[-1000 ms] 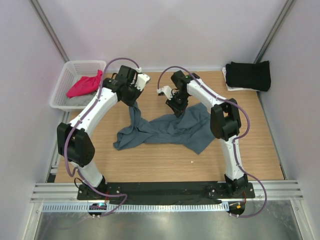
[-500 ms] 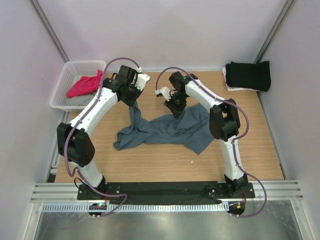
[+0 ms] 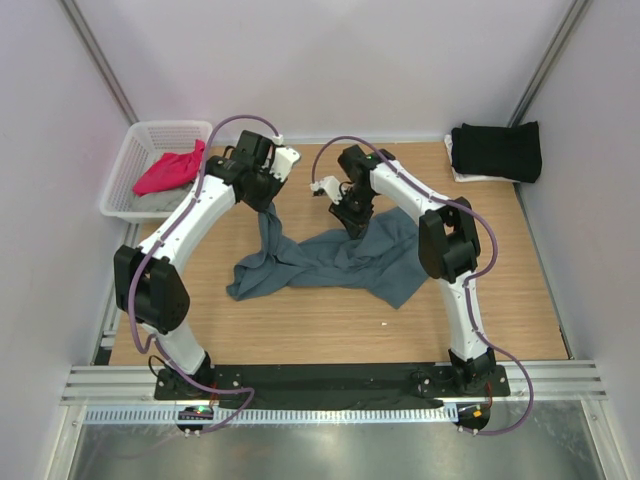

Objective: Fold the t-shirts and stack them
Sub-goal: Flatten the tshirt out

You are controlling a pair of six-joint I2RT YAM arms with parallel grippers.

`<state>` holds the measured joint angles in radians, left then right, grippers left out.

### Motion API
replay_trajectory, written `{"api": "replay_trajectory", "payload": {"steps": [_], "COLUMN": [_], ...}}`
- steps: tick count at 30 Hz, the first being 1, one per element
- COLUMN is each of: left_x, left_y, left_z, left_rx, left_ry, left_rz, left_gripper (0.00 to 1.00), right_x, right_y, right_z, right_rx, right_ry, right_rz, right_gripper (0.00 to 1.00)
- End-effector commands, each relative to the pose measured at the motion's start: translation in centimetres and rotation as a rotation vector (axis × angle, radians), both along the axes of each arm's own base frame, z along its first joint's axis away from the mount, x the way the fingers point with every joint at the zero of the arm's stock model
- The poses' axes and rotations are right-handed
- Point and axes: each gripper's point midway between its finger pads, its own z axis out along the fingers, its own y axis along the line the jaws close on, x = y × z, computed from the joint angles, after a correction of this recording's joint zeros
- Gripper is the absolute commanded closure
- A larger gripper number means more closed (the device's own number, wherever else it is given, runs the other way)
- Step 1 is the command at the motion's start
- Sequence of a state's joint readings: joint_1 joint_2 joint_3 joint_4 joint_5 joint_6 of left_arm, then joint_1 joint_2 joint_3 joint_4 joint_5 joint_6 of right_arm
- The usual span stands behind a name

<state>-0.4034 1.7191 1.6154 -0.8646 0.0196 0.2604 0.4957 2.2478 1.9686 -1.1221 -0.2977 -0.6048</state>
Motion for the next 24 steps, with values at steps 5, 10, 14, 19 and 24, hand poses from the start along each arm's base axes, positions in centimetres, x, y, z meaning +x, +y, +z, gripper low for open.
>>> {"api": "replay_trajectory", "payload": {"steps": [5,10,14,19,24], "left_x": [1.07,1.14,1.09,1.13,1.13], "left_y": [-0.23,-0.38,-0.43,-0.5,-0.55], "left_z": [1.22,1.34,1.3,1.19,1.24], "left_rx": [-0.034,-0.042,-0.044,-0.046,-0.05], "left_ry": [-0.048,-0.049,-0.045,-0.042,-0.042], "left_rz": [0.019,0.021,0.021,0.019,0.022], "left_gripper": [1.0,1.0,1.0,1.0,1.0], "right_x": [0.64,0.47,0.41,0.73,0.49], "right_y": [0.08,0.04,-0.22,-0.29,-0.41], "right_z": [0.97,0.91,0.6,0.71,0.28], "right_rx": [-0.001,-0.005,-0.014,-0.018,-0.026], "right_ry": [-0.049,-0.044,-0.042,-0.059,-0.046], "right_rz": [0.007,0.007,0.004,0.0,-0.001], "right_gripper": [0.73,0.71,0.68,0.67,0.67]}}
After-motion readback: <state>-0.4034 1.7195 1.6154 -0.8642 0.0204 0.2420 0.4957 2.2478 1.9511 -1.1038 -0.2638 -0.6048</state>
